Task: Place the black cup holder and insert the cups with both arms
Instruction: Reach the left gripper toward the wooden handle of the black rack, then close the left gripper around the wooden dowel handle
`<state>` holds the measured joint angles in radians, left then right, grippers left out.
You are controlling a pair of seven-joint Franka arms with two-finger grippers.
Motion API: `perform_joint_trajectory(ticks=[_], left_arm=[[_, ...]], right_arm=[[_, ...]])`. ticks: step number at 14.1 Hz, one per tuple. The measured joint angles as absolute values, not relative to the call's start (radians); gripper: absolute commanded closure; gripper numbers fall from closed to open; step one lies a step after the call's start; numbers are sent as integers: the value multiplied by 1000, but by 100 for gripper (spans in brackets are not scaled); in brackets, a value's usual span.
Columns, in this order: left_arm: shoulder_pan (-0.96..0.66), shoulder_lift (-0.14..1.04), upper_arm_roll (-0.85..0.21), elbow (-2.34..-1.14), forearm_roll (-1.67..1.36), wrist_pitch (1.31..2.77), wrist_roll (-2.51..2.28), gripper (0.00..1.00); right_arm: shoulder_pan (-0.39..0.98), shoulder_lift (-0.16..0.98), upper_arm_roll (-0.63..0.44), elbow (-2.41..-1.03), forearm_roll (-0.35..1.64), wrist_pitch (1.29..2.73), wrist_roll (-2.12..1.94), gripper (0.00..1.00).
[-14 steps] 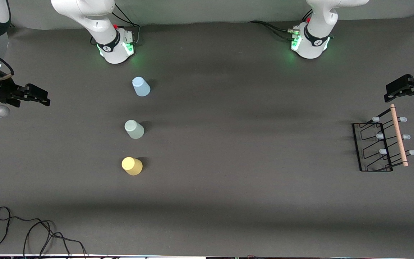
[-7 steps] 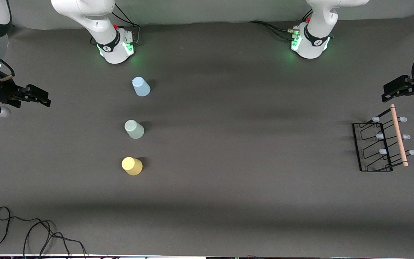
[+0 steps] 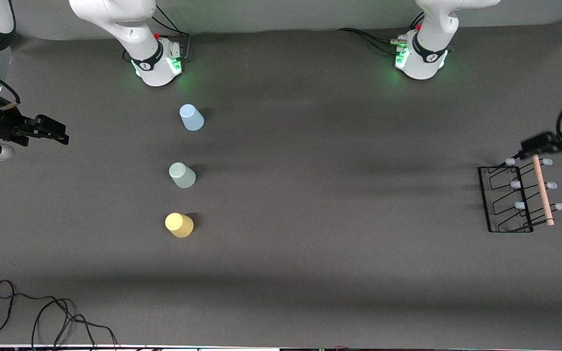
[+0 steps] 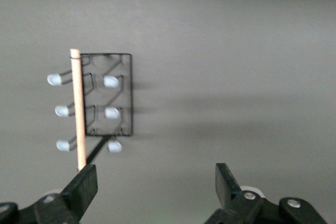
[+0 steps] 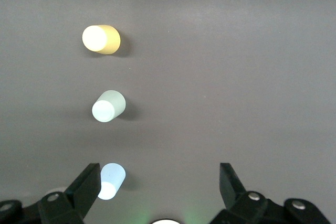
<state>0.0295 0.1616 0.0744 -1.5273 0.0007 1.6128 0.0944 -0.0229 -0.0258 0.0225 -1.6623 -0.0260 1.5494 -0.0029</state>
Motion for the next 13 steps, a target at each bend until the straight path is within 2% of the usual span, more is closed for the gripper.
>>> perform_joint_trajectory(ticks=[2, 4, 7, 10, 11, 12, 13], left_arm=[[93, 217, 77, -1568, 6, 1683, 173, 0], [154, 287, 78, -1591, 8, 1769, 263, 8], [218, 371, 79, -1621, 8, 1885, 336, 10], [233, 392, 78, -1739, 11, 2032, 344, 15], [236, 391, 78, -1772, 12, 2047, 344, 29], [240, 388, 78, -1795, 13, 2052, 345, 52], [243, 379, 78, -1813, 17, 2055, 347, 69]], right_arm=[[-23, -26, 23, -1662, -26, 1549, -3, 0], [-23, -25, 22, -1662, -26, 1549, -3, 0], [-23, -25, 22, -1662, -26, 1549, -3, 0], [-23, -25, 22, -1662, -26, 1549, -3, 0], [-23, -25, 22, -1662, -26, 1549, -3, 0], [-23, -25, 22, -1662, -26, 1549, -3, 0], [-23, -25, 22, -1662, -26, 1549, -3, 0]])
